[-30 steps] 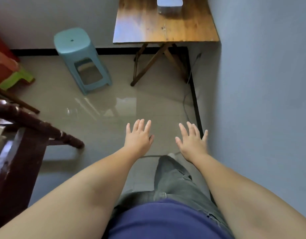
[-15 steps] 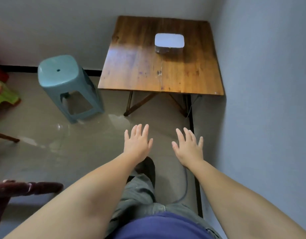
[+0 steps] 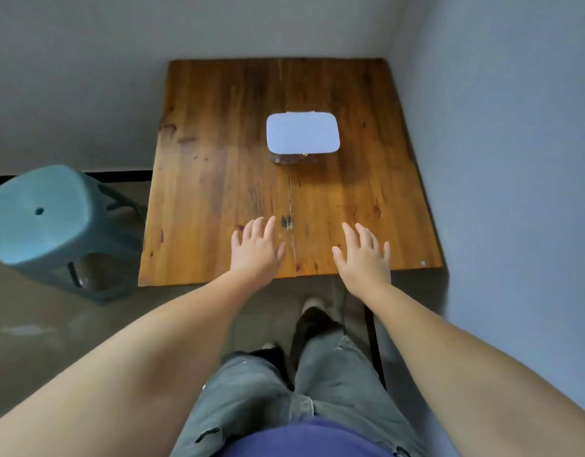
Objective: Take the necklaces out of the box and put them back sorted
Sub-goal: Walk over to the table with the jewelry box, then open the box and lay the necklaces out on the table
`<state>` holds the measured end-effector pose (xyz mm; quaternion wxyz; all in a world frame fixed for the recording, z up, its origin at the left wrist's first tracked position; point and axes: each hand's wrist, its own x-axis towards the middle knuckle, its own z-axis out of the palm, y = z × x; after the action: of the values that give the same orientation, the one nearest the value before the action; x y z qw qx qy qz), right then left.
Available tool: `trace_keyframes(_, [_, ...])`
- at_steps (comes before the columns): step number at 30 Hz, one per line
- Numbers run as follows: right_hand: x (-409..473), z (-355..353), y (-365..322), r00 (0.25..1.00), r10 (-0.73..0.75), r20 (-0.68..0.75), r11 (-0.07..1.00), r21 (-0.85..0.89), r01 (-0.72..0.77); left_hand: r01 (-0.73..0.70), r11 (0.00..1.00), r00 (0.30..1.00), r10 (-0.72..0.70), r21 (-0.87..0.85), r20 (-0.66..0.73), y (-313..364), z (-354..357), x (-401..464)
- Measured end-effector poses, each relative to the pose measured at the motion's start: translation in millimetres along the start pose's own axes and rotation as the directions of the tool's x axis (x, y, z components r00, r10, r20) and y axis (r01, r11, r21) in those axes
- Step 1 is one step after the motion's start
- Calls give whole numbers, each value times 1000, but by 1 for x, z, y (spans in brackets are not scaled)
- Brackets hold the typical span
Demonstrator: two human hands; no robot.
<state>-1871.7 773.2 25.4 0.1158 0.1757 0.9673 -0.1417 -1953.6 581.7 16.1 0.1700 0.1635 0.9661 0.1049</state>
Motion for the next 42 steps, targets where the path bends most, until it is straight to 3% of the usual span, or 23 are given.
trace_keyframes(4, [103,-16,-11,996,-90,-14,995,-37,89,93,976,994,-101,-196,-33,-1,-19,83])
trace_keyframes(7, [169,-23,-22,984,-178,-12,981,-75,176,199,885,978,-209,-421,23,6,-31,135])
trace_keyframes(10, [224,-24,-34,949,-314,24,935,-165,314,295,719,949,-296,-629,107,9,-43,180])
trace_keyframes(13, [265,-19,-44,903,-422,88,871,-239,430,333,470,916,-366,-817,163,11,-54,216])
trace_keyframes(16, [285,-14,-47,876,-469,113,839,-253,482,365,257,888,-385,-895,251,10,-50,237])
trace_keyframes(22, [280,-48,-51,822,-569,28,809,-157,566,410,93,862,-364,-907,352,2,-48,239])
trace_keyframes(24, [289,-72,-54,792,-602,-99,798,-66,599,404,105,870,-352,-909,346,0,-49,239])
trace_keyframes(26, [311,-101,-56,777,-579,-247,805,-19,594,390,202,884,-356,-899,304,-3,-49,241])
trace_keyframes(29, [363,-126,-45,846,-382,-372,906,33,423,374,360,900,-364,-854,240,-6,-44,246])
trace_keyframes(31, [392,-124,-34,935,-135,-327,948,231,218,370,374,900,-371,-851,229,-7,-40,249])
trace_keyframes(33, [408,-111,-25,981,67,-184,899,438,21,362,376,903,-368,-853,221,-6,-38,251])
trace_keyframes(37, [419,-87,-18,978,204,-39,803,579,-145,350,374,904,-374,-859,206,-8,-33,249])
trace_keyframes(38, [417,-86,-18,974,219,-63,806,574,-144,347,377,904,-377,-859,200,-8,-31,248])
trace_keyframes(40, [406,-86,-26,953,163,-255,875,484,-21,340,391,906,-380,-855,187,-8,-29,248])
trace_keyframes(42, [388,-82,-46,908,-113,-403,904,338,262,335,399,908,-380,-854,178,-7,-26,247])
